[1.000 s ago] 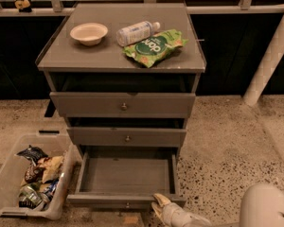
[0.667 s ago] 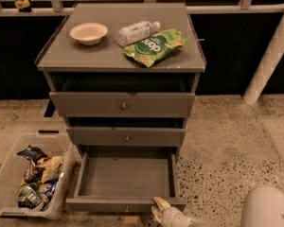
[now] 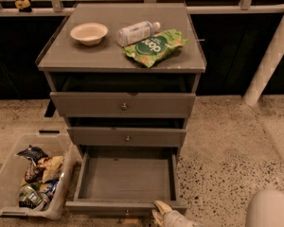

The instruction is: Open bottom drawer

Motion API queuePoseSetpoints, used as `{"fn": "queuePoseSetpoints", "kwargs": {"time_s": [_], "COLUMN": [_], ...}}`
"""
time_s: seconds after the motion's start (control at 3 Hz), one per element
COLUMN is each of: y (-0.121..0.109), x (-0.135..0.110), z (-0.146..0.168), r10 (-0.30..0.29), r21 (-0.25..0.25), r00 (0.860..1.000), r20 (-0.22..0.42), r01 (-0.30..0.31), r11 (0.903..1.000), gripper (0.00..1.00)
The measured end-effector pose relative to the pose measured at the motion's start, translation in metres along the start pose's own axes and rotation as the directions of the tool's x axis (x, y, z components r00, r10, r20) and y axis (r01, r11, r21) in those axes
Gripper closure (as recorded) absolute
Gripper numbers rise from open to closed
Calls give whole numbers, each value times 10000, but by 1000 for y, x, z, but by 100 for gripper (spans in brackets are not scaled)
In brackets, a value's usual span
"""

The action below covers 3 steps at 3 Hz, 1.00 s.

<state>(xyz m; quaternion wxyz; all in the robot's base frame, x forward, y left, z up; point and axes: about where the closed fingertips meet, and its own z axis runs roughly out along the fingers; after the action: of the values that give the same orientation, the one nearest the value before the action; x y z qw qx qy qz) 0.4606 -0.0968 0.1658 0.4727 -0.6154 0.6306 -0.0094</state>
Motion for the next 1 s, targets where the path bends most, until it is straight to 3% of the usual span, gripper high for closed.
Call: {"fn": "queuePoseSetpoints", "kwargs": {"time_s": [0.33, 1.0], "y": [0, 0], "x": [0, 0], "z": [0, 0], "r10": [0, 0], "r21": [0, 0], "r00": [10000, 10000], "r20": [0, 1], "r01": [0, 0], "r11": [10000, 10000], "gripper": [82, 36]}}
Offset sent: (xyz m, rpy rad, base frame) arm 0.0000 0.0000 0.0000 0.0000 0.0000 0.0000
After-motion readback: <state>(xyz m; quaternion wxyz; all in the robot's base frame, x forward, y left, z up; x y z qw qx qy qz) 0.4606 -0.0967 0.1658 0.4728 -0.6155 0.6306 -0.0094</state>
